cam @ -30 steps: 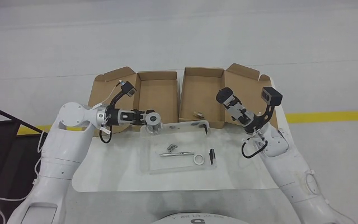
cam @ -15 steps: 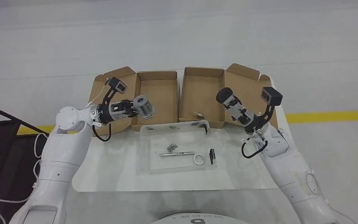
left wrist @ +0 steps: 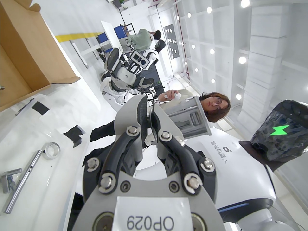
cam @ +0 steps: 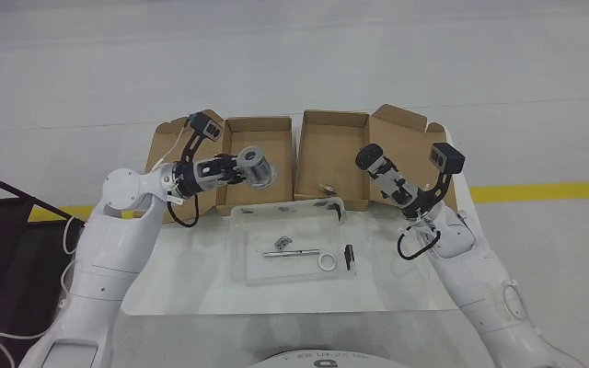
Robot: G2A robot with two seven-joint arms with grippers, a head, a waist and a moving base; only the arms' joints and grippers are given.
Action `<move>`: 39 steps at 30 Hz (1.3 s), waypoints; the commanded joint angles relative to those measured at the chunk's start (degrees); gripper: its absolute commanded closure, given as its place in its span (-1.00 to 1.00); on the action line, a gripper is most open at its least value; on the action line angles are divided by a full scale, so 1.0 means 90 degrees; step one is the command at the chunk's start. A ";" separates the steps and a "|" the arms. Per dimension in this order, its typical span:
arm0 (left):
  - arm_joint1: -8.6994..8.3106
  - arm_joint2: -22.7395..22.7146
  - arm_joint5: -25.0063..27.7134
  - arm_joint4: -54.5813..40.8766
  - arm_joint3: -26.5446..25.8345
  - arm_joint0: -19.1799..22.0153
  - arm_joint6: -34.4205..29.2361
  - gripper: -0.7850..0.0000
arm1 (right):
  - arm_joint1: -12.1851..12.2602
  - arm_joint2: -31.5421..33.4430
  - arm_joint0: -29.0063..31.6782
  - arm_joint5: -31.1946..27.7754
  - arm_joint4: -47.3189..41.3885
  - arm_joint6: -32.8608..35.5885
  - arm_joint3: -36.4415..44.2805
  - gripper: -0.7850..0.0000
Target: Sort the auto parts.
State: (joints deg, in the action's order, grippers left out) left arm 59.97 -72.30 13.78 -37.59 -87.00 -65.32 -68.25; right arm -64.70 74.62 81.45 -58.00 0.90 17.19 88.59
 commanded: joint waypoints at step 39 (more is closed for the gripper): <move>-0.0168 -0.0282 -0.0793 0.3338 -0.1395 -0.0784 0.2062 1.00 | -0.0371 -0.1333 -0.0622 0.1846 0.3292 -0.0833 0.0705 -1.00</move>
State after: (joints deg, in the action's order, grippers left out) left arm 58.49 -74.90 6.85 -8.17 -99.29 -72.30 -49.71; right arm -67.97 62.92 76.05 -41.68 29.99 9.80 94.75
